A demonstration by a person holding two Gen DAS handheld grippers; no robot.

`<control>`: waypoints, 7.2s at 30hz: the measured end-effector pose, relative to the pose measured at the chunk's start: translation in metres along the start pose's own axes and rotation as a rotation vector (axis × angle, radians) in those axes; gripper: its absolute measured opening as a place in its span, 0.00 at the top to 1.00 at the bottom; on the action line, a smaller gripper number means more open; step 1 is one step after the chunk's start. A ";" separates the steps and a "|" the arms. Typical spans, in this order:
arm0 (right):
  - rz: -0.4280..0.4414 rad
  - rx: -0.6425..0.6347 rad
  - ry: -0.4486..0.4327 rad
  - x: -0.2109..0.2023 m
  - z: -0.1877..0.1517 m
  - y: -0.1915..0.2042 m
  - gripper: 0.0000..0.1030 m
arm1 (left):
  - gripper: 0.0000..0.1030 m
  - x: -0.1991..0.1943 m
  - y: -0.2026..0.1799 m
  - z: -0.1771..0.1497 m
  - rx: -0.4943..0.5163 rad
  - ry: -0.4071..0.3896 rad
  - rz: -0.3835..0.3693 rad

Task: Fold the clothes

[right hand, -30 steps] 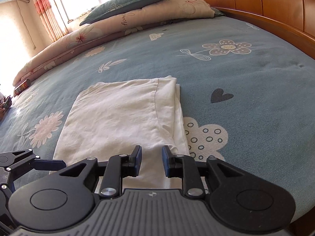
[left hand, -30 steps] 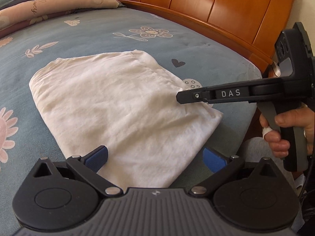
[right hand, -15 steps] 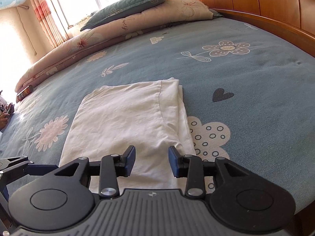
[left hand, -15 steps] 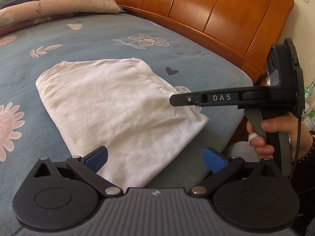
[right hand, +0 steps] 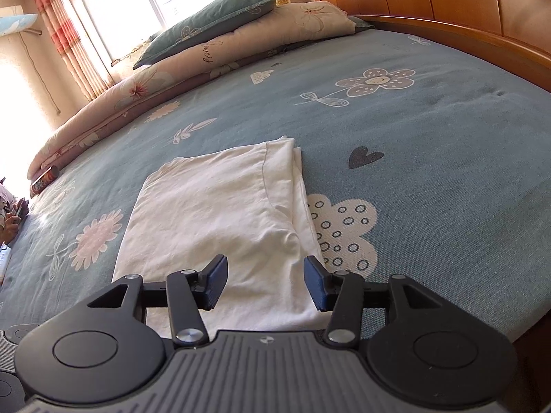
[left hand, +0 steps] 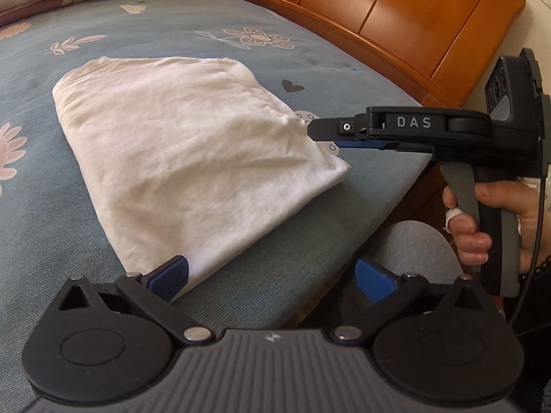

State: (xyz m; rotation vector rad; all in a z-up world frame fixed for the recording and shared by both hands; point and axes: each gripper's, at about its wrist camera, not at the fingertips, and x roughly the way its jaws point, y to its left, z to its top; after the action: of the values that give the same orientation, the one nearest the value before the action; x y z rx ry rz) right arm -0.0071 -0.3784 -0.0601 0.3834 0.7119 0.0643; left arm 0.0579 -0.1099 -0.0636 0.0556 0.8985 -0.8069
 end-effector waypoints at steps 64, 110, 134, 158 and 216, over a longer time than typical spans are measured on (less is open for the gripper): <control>0.427 0.238 0.256 0.105 0.063 -0.072 0.12 | 0.01 0.043 0.149 0.037 -0.702 -0.110 -0.186; 0.416 0.155 0.247 0.131 0.066 -0.050 0.33 | 0.02 0.055 0.150 0.048 -0.614 -0.108 -0.223; 0.281 0.017 0.252 0.127 0.066 -0.032 0.53 | 0.42 0.050 0.139 0.048 -0.566 -0.119 -0.039; 0.120 -0.085 0.137 0.106 0.063 0.006 0.78 | 0.58 0.046 0.126 0.048 -0.499 -0.126 0.070; -0.142 0.055 -0.099 0.027 0.107 -0.201 0.52 | 0.45 0.191 -0.066 0.164 0.075 -0.068 0.007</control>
State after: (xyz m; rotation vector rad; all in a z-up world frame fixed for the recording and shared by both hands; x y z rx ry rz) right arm 0.0682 -0.5944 -0.0758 0.3852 0.6427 -0.1082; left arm 0.1943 -0.3311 -0.0766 0.0961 0.8033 -0.8311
